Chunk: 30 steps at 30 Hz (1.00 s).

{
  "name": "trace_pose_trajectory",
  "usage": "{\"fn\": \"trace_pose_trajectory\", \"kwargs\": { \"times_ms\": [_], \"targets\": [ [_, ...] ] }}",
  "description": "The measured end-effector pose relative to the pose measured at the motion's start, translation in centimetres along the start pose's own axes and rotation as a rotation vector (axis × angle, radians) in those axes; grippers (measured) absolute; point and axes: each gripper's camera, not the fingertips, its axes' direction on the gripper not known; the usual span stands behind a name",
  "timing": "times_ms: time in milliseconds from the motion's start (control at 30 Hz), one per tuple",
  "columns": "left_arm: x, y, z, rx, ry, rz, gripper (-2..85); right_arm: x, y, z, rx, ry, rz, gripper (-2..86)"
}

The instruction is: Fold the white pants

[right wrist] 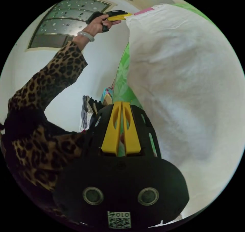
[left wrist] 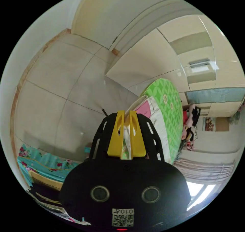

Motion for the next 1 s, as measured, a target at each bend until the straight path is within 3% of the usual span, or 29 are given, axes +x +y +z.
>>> {"fn": "trace_pose_trajectory", "kwargs": {
  "times_ms": [133, 233, 333, 400, 467, 567, 700, 900, 1000],
  "targets": [
    [0.3, 1.7, -2.0, 0.084, 0.057, 0.059, 0.9, 0.8, 6.2, -2.6, 0.137, -0.015, 0.094, 2.2],
    [0.5, 2.5, -2.6, 0.142, 0.053, 0.089, 0.5, 2.5, 15.5, -4.9, 0.333, 0.006, 0.358, 2.3],
    [0.3, 0.6, -2.0, 0.141, 0.114, 0.063, 0.0, 3.2, 28.0, -6.4, 0.678, 0.000, 0.691, 2.7],
    [1.3, -0.4, -2.7, 0.196, 0.231, 0.087, -0.1, 1.8, 37.2, -6.8, 0.946, 0.145, 1.008, 3.4],
    [2.8, -0.6, -3.9, 0.283, 0.234, 0.083, -0.1, 0.9, 40.7, -6.9, 1.069, 0.200, 1.092, 4.8],
    [5.6, 0.2, -4.1, 0.295, 0.249, 0.092, -0.1, 1.4, 40.5, -8.0, 0.978, 0.374, 1.167, 8.1],
    [14.2, 3.8, 0.8, 0.042, 0.206, 0.417, -0.2, 2.8, 36.5, -8.2, 0.736, 0.603, 1.227, 10.2],
    [20.4, 9.8, 9.7, -0.223, 0.233, 0.606, -0.2, 1.9, 35.9, -5.1, 0.708, 0.703, 1.286, 10.2],
    [22.7, 11.7, 12.6, -0.298, 0.242, 0.668, -0.2, 3.4, 36.0, -3.0, 0.692, 0.548, 1.230, 10.3]
  ]
}}
